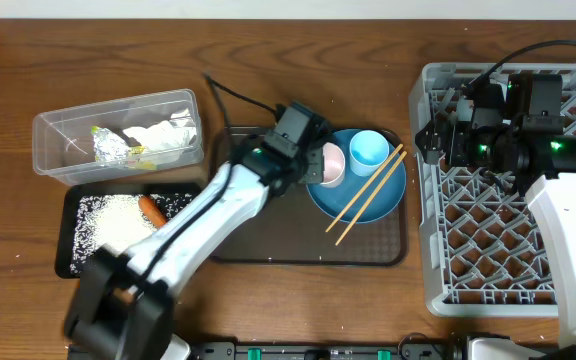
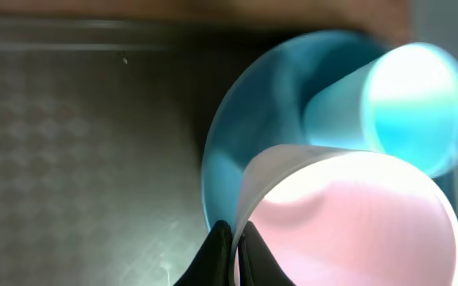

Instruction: Sort waste into correct bins and load items into the dishwasher rack

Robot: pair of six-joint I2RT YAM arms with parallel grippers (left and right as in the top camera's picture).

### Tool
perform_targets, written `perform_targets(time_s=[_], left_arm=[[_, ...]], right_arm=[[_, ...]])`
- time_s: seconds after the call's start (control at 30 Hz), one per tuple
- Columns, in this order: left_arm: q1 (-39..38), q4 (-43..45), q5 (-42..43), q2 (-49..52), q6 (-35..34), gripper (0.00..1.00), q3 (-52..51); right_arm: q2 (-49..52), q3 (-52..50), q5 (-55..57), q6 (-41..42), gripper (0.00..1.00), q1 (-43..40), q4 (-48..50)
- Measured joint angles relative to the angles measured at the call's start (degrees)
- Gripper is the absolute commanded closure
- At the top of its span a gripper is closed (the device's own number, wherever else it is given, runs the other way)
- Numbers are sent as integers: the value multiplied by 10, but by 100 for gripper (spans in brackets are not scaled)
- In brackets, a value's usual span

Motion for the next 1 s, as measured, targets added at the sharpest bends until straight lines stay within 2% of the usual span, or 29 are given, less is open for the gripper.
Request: perform_targets(time_s=[0.17,0.37,0.67,1.0], left_arm=[[8,-25,49,-75,1,94,0],[39,-33,217,-136,2,94,0],[95,-35,452,-151,16,94,0],[100,-41,547,-151,42,94,0]], right_arm=[[0,0,0,0,1,0,0],[0,0,0,0,1,0,0],[0,0,0,0,1,0,-1],[0,0,-15,1,1,0,26]])
